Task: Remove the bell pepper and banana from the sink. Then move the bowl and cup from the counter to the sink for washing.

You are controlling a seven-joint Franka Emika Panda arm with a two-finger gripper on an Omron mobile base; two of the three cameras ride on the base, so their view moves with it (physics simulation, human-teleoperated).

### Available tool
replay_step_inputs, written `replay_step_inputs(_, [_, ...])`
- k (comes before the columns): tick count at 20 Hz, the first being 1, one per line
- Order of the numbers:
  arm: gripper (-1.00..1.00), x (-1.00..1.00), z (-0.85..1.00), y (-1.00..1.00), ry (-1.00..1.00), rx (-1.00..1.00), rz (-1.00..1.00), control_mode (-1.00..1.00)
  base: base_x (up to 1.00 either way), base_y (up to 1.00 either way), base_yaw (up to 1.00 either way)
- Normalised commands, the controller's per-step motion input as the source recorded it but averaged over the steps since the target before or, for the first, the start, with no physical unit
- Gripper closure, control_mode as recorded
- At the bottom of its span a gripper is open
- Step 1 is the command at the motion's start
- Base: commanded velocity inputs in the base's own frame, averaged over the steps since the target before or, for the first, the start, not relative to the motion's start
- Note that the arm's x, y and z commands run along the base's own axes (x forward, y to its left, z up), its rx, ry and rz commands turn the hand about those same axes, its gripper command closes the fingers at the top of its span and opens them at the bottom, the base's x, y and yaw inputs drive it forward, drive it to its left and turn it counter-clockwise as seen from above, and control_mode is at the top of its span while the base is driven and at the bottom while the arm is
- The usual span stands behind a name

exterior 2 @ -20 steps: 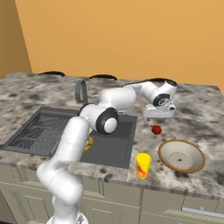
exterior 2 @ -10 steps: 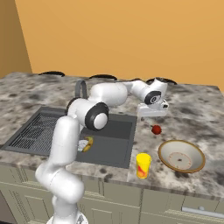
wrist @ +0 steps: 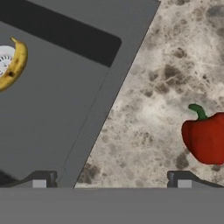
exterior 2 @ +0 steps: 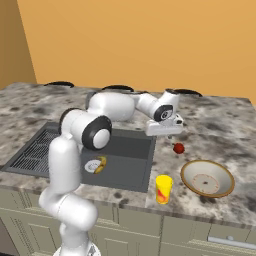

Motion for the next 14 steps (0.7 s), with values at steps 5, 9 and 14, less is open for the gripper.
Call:
replay_step_inputs(5, [-1.00,-0.31,0.08,0.35,0.00,0.00,-0.02,-1.00,0.00,0.00,0.00])
replay_step_inputs(9, [-1.00,-0.28,0.08,0.36,0.00,0.00,-0.04,-1.00,0.00,0.00,0.00])
replay_step_inputs(14, [-1.00,-0.30,0.03,0.36,-0.01,0.00,-0.09,-1.00,0.00,0.00,0.00])
